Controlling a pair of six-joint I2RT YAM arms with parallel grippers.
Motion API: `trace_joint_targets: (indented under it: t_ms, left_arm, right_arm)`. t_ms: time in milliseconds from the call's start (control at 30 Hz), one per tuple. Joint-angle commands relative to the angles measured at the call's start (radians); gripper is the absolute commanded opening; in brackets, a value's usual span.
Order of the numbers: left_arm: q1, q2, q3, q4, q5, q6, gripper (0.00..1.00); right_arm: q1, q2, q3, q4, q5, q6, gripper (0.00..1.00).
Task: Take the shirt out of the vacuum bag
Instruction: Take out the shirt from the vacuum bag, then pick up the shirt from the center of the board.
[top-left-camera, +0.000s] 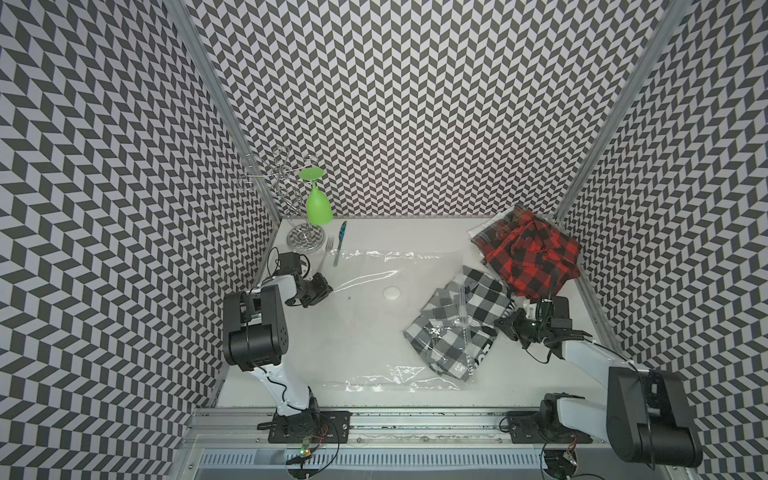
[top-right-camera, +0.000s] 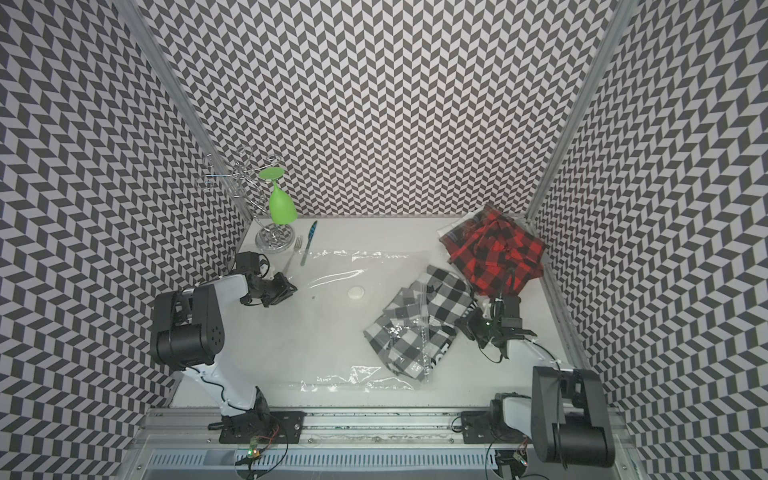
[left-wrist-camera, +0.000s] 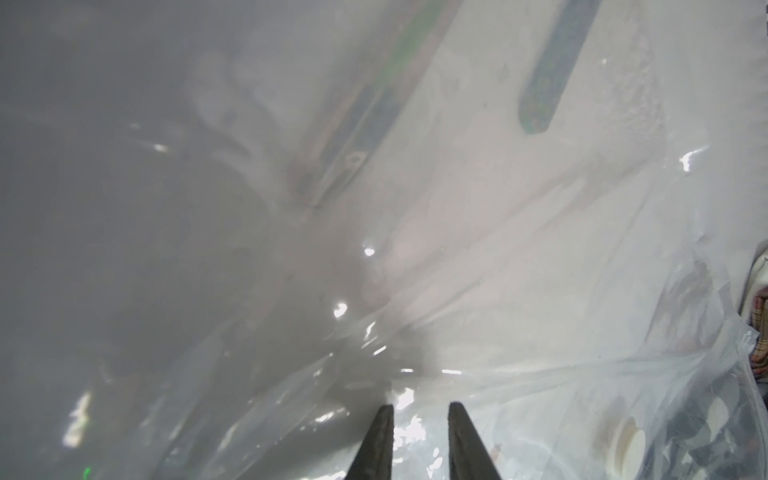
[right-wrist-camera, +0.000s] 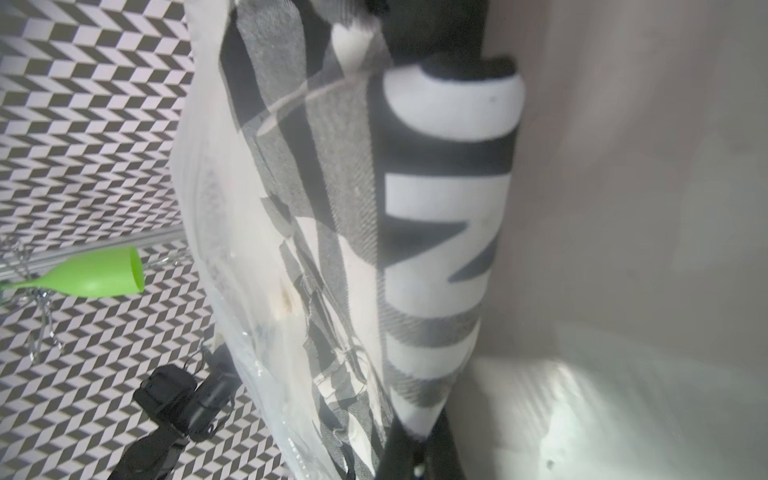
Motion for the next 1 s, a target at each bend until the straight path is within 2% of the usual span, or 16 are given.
trace_joint_targets:
  t_ms: [0,200,267,633,667,767,833,900,967]
  left_arm:
    - [0.035,0.086,-0.049,-0.111,-0.160,0.017,0.27]
    - [0.047,0.089,-0.045,-0.115,-0.158,0.017,0.27]
    - [0.053,0.092,-0.045,-0.112,-0.155,0.017,0.27]
    - [0.111,0.085,-0.047,-0.112,-0.159,0.011,0.27]
    - [0.118,0.085,-0.046,-0.112,-0.158,0.010,0.27]
    - [0.130,0.084,-0.042,-0.109,-0.154,0.003,0.27]
    - [0.130,0.087,-0.038,-0.110,-0.148,0.002,0.27]
    - [0.130,0.090,-0.039,-0.106,-0.140,-0.001,0.27]
    - [0.131,0.092,-0.040,-0.106,-0.138,0.000,0.27]
  right_arm:
    - [-0.067,-0.041,0.017,-0.182,0.120,-0.062,0.00]
    - [-0.249,-0.081,0.040,-0.331,0.226,-0.163,0.00]
    - [-0.324,-0.090,0.043,-0.347,0.223,-0.189,0.00]
    - [-0.471,-0.136,0.083,-0.387,0.306,-0.119,0.00]
    - [-0.473,-0.128,0.080,-0.365,0.285,-0.110,0.03]
    - [-0.475,-0.094,0.082,-0.307,0.164,-0.121,0.36]
    - [-0.473,-0.077,0.101,-0.299,0.117,-0.132,0.50]
    - [-0.474,-0.063,0.125,-0.308,0.083,-0.161,0.61]
    - [-0.473,-0.048,0.148,-0.326,0.034,-0.190,0.66]
